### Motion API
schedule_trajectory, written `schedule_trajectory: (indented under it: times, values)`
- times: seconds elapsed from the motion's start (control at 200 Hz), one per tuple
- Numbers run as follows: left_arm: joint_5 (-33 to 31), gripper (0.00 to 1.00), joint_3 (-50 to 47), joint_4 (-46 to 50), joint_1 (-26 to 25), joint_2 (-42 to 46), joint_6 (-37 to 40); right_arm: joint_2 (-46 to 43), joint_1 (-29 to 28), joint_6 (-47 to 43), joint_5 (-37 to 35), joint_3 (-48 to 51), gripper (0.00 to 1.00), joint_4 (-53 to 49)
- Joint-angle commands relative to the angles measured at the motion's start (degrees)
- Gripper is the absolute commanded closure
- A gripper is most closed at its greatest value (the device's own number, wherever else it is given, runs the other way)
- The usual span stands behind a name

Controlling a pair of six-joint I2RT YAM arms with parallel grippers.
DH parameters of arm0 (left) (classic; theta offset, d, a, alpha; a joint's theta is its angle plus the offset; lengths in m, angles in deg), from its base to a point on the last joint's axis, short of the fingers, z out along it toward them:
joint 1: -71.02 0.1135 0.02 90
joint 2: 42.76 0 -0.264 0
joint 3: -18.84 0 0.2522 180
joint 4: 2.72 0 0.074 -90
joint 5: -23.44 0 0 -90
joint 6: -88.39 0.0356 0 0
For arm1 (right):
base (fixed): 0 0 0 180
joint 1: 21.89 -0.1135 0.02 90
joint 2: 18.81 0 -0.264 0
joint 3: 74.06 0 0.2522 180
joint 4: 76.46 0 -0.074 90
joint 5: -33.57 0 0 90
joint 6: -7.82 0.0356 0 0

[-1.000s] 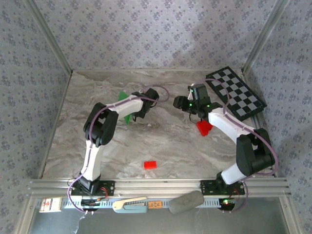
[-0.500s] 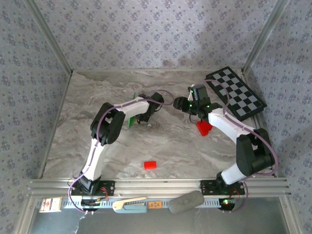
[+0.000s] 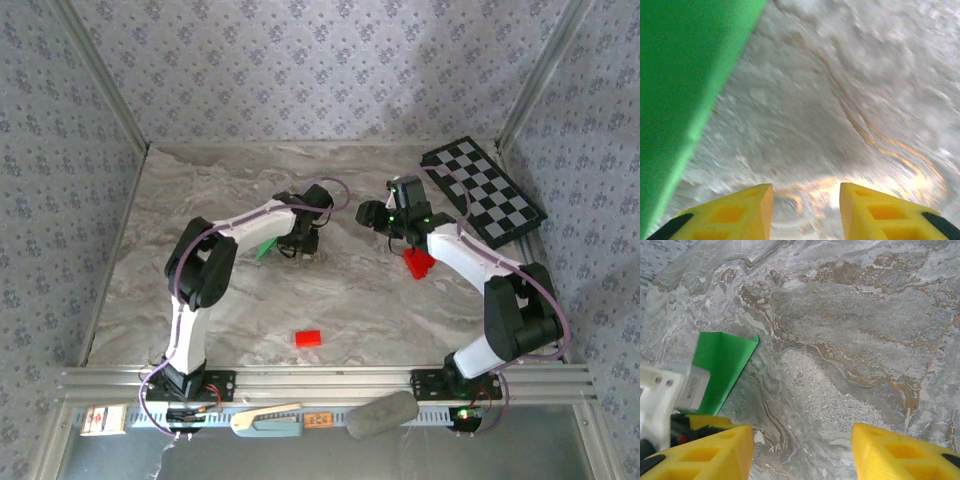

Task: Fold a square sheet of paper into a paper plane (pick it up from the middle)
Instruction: Turn over the paper at the center of the table, then fold the wing for the fifth time at the center of the table.

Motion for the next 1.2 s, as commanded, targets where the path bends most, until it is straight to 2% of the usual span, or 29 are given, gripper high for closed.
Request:
schedule_trajectory:
  times: [0.0, 0.175, 0.34, 0.83, 1.194]
  values:
    - [11.42, 0.59, -3.34, -4.34, -0.05, 6.57, -3.52, -0.37, 0.47, 0.93, -1.13, 0.63, 0.43, 0.8]
    - [18.57, 0.58, -7.99, -9.78, 1.94, 13.46, -3.75, -0.35, 0.32, 0.89, -0.63, 1.42, 0.39, 2.34]
    - [19.02, 0.59, -12.88, -13.39, 7.28, 15.66, -3.2, -0.06, -0.19, 0.5, -0.35, 1.25, 0.36, 2.83]
    - [15.17, 0.77, -16.71, -18.13, 17.55, 9.6, -1.55, 2.36, -1.78, 0.38, 0.26, -0.83, 0.34, 1.71]
    - [15.77, 0.84, -14.87, -18.28, 18.87, 4.63, -0.87, 5.68, -3.45, -0.12, 1.77, -3.21, 0.34, 1.15]
